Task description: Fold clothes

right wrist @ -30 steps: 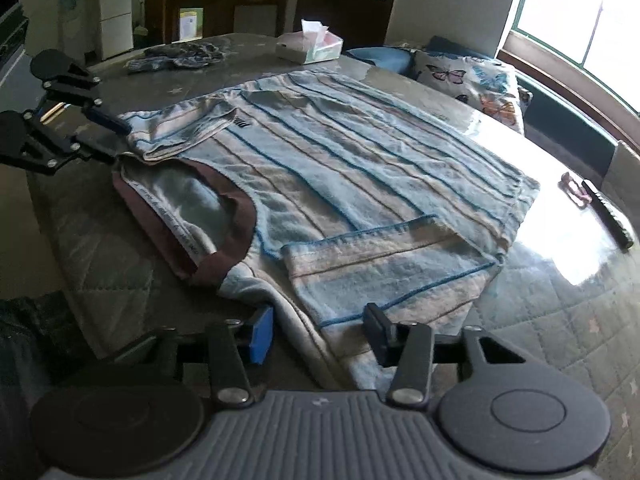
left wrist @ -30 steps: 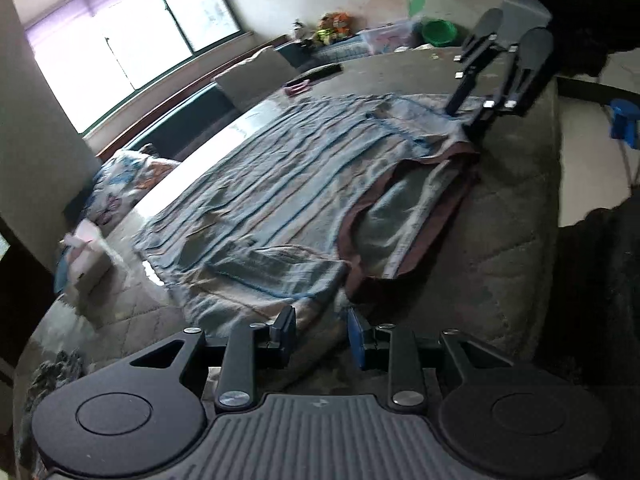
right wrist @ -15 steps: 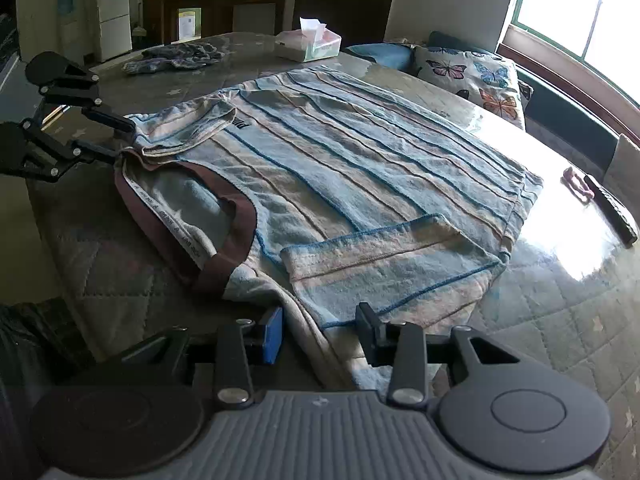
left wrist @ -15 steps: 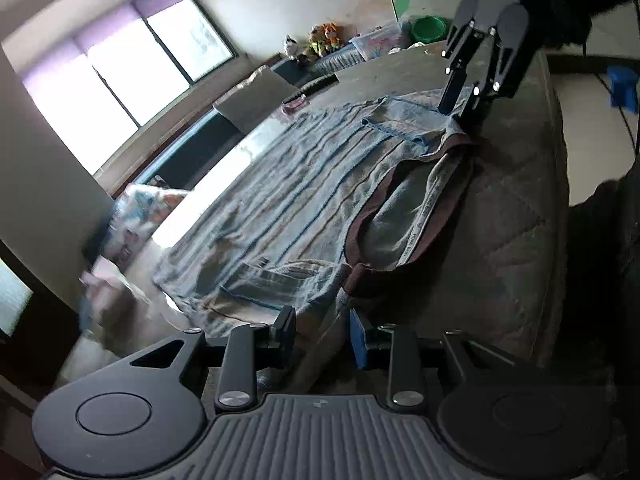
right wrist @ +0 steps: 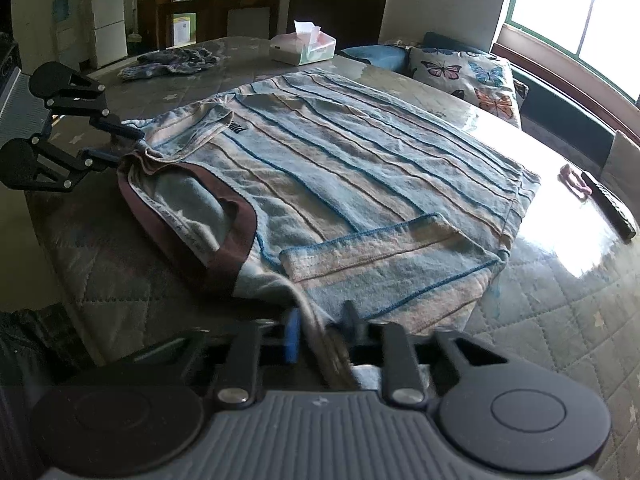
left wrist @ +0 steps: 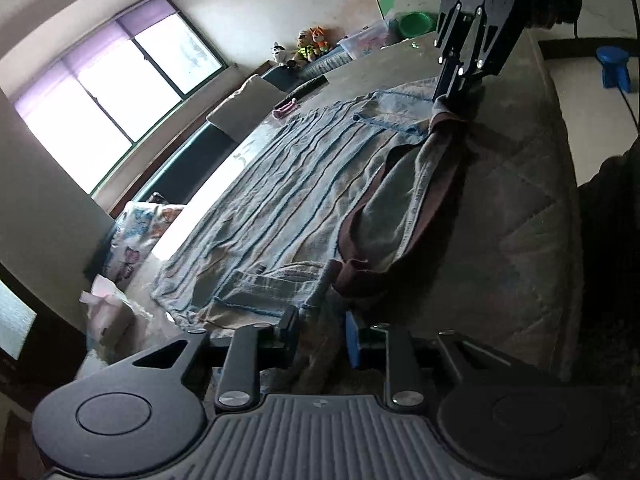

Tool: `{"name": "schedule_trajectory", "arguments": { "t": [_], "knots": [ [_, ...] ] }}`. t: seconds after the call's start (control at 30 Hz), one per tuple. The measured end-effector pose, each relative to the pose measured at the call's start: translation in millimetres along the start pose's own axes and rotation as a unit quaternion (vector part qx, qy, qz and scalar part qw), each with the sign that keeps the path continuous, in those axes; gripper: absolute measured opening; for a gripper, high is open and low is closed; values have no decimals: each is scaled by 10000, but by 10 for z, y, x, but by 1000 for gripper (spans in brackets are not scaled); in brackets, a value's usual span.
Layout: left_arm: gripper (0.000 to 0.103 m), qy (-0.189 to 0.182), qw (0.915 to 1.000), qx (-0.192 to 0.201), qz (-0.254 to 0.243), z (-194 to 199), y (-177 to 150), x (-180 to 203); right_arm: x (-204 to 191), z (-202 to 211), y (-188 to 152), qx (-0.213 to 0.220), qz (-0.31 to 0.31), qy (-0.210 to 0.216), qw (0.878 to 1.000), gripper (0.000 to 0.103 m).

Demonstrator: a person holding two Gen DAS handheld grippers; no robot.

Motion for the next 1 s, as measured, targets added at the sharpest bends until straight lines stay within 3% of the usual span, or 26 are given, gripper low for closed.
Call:
{"name": "schedule_trajectory", "arguments": {
  "t": [0.07,0.13,0.43,0.6,0.8,1.0],
  "knots": [
    [8,-60,9997,-40,248,-5,4,-20,-11,9,14,44,-15,-10,10000,8],
    [6,-39,9989,-31,475,52,29,-15,-24,40,25,109,-5,-53,9999,5],
    [5,322,9913,351,1230,730,236,-123,-237,737,73,741,352,-152,9965,4],
    [5,637,9843,691,1495,1054,475,-297,-323,1167,286,1218,661,-407,9895,4],
    [5,780,9761,822,1856,801,668,-708,-81,1079,660,1367,719,-652,9858,4],
    [4,717,9745,516,2061,162,813,-1231,338,634,1091,1145,600,-748,9888,4]
  ]
}}
Point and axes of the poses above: each gripper's, at about its wrist camera, not at the fingertips, and z roughly against the way its jaws point, x to its right, y to its top, the point moved 4 cm from there along -z, roughly the way its jaws point, and after that the axes turned 4 degrees about y, right-handed, at the moved point
